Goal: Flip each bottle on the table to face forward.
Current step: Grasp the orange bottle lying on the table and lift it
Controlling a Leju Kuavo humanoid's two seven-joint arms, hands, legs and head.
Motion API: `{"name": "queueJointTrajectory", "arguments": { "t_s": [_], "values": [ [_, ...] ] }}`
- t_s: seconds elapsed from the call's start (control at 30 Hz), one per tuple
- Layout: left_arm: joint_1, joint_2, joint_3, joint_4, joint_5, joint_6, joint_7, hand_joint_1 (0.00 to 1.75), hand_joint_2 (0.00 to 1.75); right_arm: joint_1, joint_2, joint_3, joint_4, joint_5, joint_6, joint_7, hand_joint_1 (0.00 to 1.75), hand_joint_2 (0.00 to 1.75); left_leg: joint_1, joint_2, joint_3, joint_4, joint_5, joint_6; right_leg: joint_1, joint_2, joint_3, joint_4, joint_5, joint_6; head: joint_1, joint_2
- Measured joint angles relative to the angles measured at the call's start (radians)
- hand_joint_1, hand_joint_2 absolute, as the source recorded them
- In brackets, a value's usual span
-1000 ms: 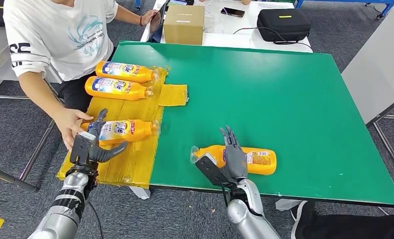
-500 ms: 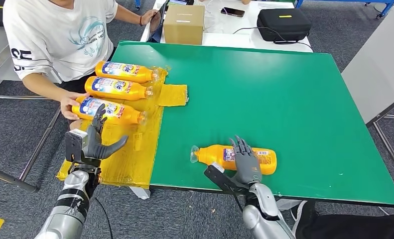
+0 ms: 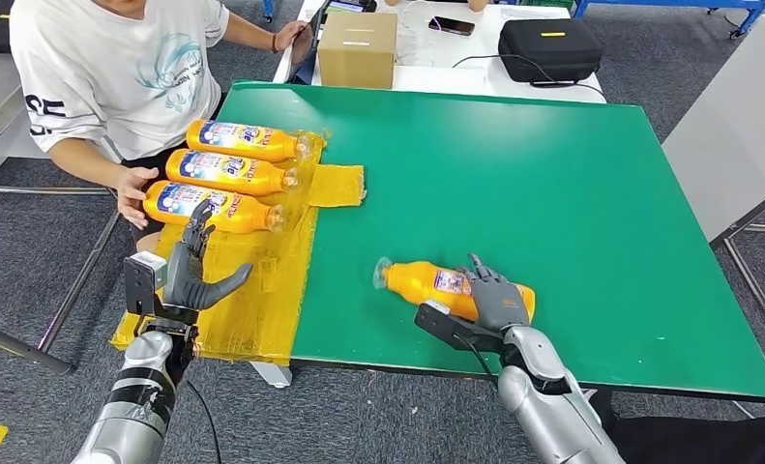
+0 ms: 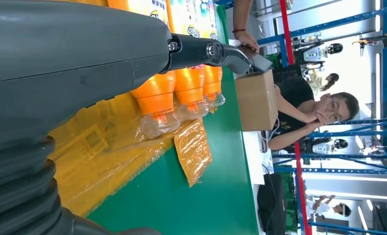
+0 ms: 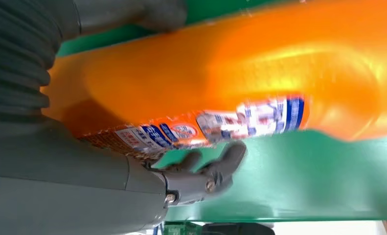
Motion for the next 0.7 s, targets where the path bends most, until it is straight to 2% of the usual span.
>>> {"name": "queueJointTrajectory", "arguments": {
  "t_s": [0.3, 0.43, 0.47, 0.7],
  "values": [
    [0.0, -0.001, 0.0, 0.0, 0.0, -0.001, -0.004, 0.0, 1.75, -0.032, -0.008, 0.007, 0.031, -0.011, 0.006, -0.005, 1.55, 1.75, 0.0, -0.001, 0.0, 0.0, 0.0, 0.0, 0.0, 0.0, 0.001, 0.0, 0.0, 0.0, 0.0, 0.0],
    [0.0, -0.001, 0.0, 0.0, 0.0, -0.001, -0.005, 0.0, 1.75, -0.037, -0.008, 0.008, 0.037, -0.012, 0.007, -0.006, 1.75, 1.75, 0.0, -0.001, 0.0, 0.0, 0.0, 0.0, 0.0, 0.0, 0.001, 0.0, 0.0, 0.0, 0.0, 0.0],
    [0.0, -0.001, 0.0, 0.0, 0.001, -0.004, -0.006, 0.0, 1.75, -0.04, -0.008, 0.009, 0.039, -0.014, 0.012, -0.007, 1.75, 1.75, 0.0, -0.001, 0.0, 0.0, 0.0, 0.0, 0.0, 0.0, 0.001, 0.0, 0.0, 0.0, 0.0, 0.0],
    [-0.017, -0.002, -0.004, 0.021, 0.004, -0.05, -0.015, 0.0, 1.75, -0.14, -0.018, 0.045, 0.141, -0.11, 0.14, -0.076, 1.75, 1.75, 0.0, 0.004, 0.004, 0.0, 0.0, 0.0, 0.0, 0.001, 0.002, -0.001, 0.0, -0.001, 0.0, 0.0]
  ]
}}
